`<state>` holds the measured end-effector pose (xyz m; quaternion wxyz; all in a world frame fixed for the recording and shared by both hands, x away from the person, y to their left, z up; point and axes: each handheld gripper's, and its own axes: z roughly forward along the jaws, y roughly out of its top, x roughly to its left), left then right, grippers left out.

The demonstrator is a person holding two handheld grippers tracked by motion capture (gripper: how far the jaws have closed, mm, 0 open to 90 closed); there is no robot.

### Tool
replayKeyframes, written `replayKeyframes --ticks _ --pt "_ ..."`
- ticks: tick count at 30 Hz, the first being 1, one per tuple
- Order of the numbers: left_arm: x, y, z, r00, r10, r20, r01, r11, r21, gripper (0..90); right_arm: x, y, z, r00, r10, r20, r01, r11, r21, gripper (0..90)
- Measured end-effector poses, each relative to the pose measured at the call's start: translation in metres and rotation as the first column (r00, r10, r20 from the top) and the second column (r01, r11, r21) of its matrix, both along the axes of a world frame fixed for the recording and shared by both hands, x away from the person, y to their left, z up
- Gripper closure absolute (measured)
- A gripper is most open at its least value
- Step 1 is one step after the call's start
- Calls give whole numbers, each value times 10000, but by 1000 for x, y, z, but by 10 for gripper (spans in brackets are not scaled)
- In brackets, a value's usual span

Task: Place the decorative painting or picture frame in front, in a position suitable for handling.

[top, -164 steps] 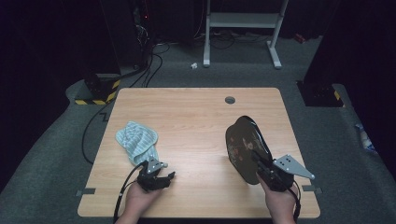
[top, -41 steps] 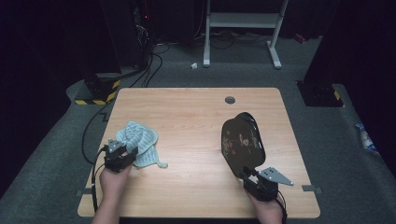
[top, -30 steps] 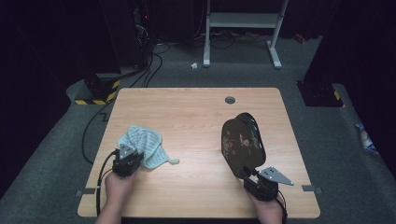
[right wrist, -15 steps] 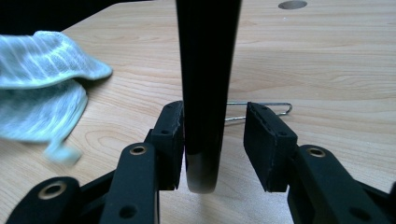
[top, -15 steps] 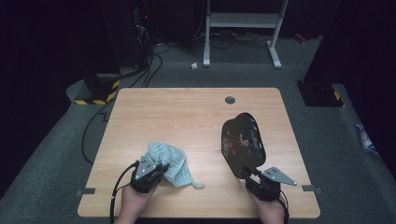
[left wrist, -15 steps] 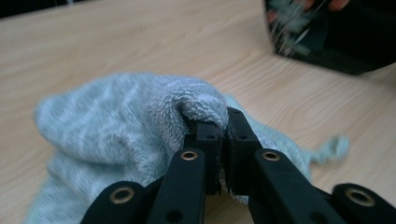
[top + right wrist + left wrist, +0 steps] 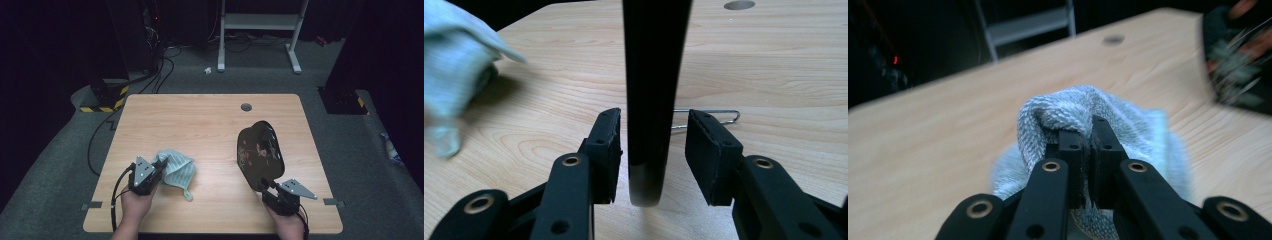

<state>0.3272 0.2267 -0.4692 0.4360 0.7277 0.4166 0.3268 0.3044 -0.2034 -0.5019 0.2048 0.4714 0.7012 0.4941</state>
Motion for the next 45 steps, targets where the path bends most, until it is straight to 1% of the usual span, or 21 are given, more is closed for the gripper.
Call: replayKeyframes --ticks 2,3,4,6,8,10,11,13,16,18,21,24,27,29,31,33,35,38,41,43,45 --pt "6 4 -13 9990 168 -405 -163 9998 119 861 0 1 0 10000 0 -18 0 10000 -16 574" --pt "9 5 -19 9972 216 -715 -201 9996 217 858 0 1 0 10000 -3 -26 3 10000 -15 574" --pt "10 6 -24 9956 266 -901 -243 9994 266 850 1 1 -1 10000 -9 -39 9 10000 -10 574" --pt "10 6 -28 9940 222 -1071 -173 9988 466 818 1 1 -1 10000 -17 -49 17 10000 -14 573" --pt "8 6 -28 9943 159 -1059 -100 9984 553 742 1 1 -1 10000 -8 -33 8 10000 -22 571" --pt "0 7 -22 9952 13 -977 27 9992 403 671 1 0 0 10000 -5 -9 5 10000 -17 570" --pt "-5 8 -19 9947 -96 -1024 129 9994 313 651 1 0 0 10000 -8 7 8 10000 -19 569" --pt "-12 8 -13 9942 -321 -1030 340 9993 173 668 0 -1 0 10000 -17 5 17 10000 12 568" --pt "-22 9 -2 9970 -113 -763 135 9995 284 689 0 -2 1 10000 -40 1 40 10000 45 567" --pt "-25 10 2 9974 -108 -710 128 9996 271 674 0 -3 1 10000 -52 13 52 10000 72 567" --pt "-28 9 4 9972 -302 -678 312 9994 137 653 0 -3 2 10000 -41 56 40 10000 73 567" --pt "-22 4 -2 9965 -310 -782 311 9995 -6 606 1 -3 2 10000 -42 48 41 9999 92 566" --pt "-11 -1 -8 9946 -677 -789 659 9975 -245 646 1 -2 1 10000 -5 23 5 10000 73 567" --pt "-3 -7 -8 9940 -828 -713 797 9958 -455 690 1 -1 1 10000 12 12 -12 10000 70 567" --pt "3 -12 -5 9936 -999 -526 958 9925 -757 682 2 0 1 10000 6 5 -6 10000 63 567" --pt "7 -16 -4 9930 -1123 -360 1099 9919 -632 644 2 1 0 10000 19 7 -19 10000 43 567" --pt "8 -16 -5 9923 -1138 -498 1108 9921 -596 597 2 1 0 10000 6 -21 -6 10000 37 566" --pt "3 -5 -8 9913 -1060 -785 1003 9922 -736 529 1 0 0 10000 -34 -15 34 10000 52 566" --pt "-7 7 -10 9896 -995 -1044 905 9920 -876 504 1 -1 1 10000 -45 -20 45 9999 99 566" --pt "-17 15 -12 9901 -746 -1193 670 9955 -664 503 1 -1 1 10000 -25 2 25 10000 84 566" --pt "-28 22 -11 9909 -522 -1237 434 9964 -728 503 1 -1 1 10000 -23 37 23 10000 86 566"
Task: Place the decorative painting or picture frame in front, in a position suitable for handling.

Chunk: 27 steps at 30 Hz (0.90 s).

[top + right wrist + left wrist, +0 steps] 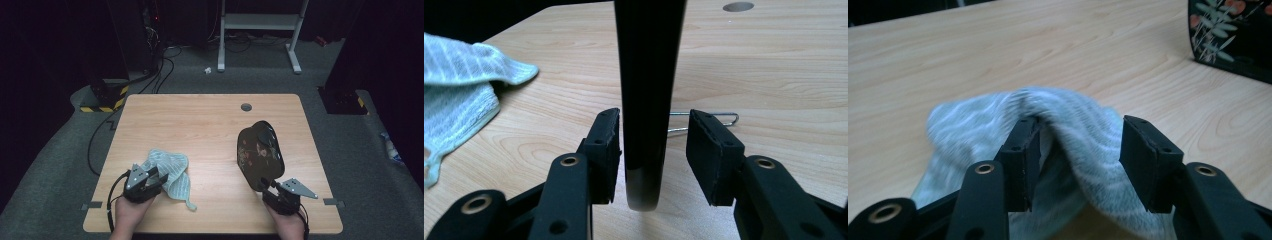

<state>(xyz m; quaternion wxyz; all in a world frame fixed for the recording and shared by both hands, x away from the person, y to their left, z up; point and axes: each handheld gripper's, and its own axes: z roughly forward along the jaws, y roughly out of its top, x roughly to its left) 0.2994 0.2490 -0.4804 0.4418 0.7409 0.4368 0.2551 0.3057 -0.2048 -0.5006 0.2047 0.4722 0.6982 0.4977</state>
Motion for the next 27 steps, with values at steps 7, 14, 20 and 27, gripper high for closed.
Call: replayKeyframes --ticks 7,14,20,27 --pt "-15 13 7 9976 474 508 -457 9983 -351 457 2 1 -1 10000 51 -68 -50 10000 64 565" --pt "35 -5 0 9958 197 -894 -213 9996 -170 180 1 4 -2 9999 103 -107 -102 9999 15 563" --pt "48 -3 -29 9725 131 -2327 -12 9987 511 276 2 -1 -3 9998 4 -187 -2 9999 105 562" --pt "37 -9 -37 9841 -154 -1772 401 9898 1367 674 3 4 -3 9998 133 -163 -134 9999 -1 558"
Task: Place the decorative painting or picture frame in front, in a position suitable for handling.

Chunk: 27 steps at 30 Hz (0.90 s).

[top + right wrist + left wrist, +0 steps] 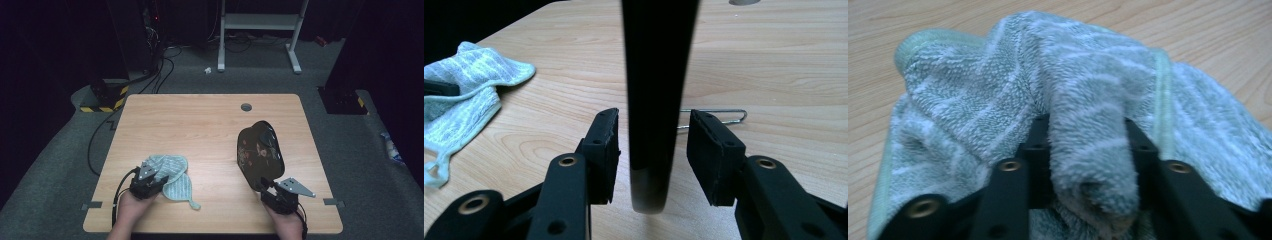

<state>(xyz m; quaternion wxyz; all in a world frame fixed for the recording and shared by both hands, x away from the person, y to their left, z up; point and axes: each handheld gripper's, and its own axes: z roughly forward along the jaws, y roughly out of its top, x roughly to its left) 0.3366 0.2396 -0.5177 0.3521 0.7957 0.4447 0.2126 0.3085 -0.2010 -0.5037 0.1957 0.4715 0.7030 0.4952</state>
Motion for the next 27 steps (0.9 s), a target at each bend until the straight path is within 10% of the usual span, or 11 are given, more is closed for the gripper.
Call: replayKeyframes --ticks 5,13,17,19,22,27 --pt "-4 -5 1 9995 -110 310 101 9995 292 764 0 -2 0 10000 -57 30 57 10000 -37 557" --pt "-13 1 20 9879 -50 1552 331 9833 -1790 781 -1 -7 2 9998 -115 142 115 9999 3 557" --pt "-13 3 23 9844 252 1740 97 9803 -1971 780 1 -8 1 9998 -104 165 103 9999 5 554" --pt "-13 3 24 9846 238 1729 205 9680 -2502 780 0 -8 1 9998 -91 169 91 10000 9 555" --pt "-15 0 34 9824 -3 1866 692 9292 -3630 780 0 -8 2 9998 -87 179 86 10000 30 555" --pt "-22 6 58 9458 1120 3047 -240 9602 -2783 780 -1 -7 4 9997 -57 246 56 10000 63 554"
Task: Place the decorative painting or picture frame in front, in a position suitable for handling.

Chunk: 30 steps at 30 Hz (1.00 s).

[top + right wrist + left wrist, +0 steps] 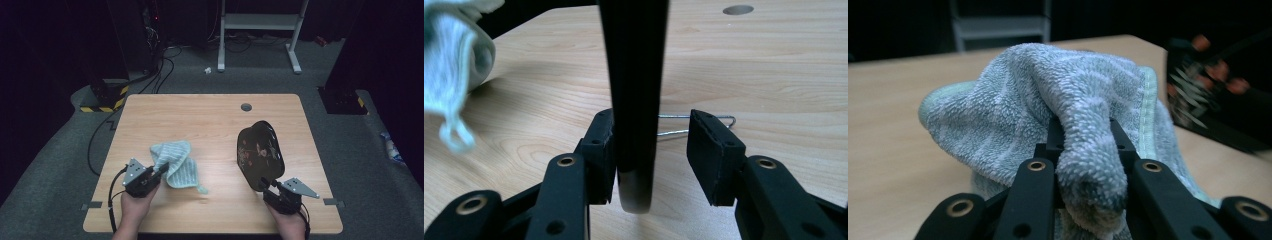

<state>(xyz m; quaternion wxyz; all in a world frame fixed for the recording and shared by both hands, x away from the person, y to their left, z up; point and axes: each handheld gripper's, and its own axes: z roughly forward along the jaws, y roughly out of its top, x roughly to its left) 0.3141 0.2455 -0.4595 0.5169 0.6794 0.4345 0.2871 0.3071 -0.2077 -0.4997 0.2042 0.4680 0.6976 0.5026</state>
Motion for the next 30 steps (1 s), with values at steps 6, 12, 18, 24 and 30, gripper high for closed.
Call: replayKeyframes --ticks 6,12,18,24,30 --pt "-7 34 8 9762 2048 709 -2146 9592 1842 781 -1 1 0 10000 60 -18 -60 10000 51 554" --pt "-8 40 -3 9400 3106 1415 -3412 8457 4103 781 -2 3 0 9999 121 4 -121 9999 50 554" --pt "-4 11 -17 9831 1713 639 -1826 9017 3920 781 -1 4 1 9999 115 -1 -115 9999 76 554" --pt "2 -27 -28 9993 373 -15 -342 9307 3642 777 -1 3 0 9999 123 -11 -123 9999 116 554" --pt "12 -41 -31 9934 -782 -844 924 9794 1798 770 -2 1 0 10000 88 -31 -87 9998 168 554"
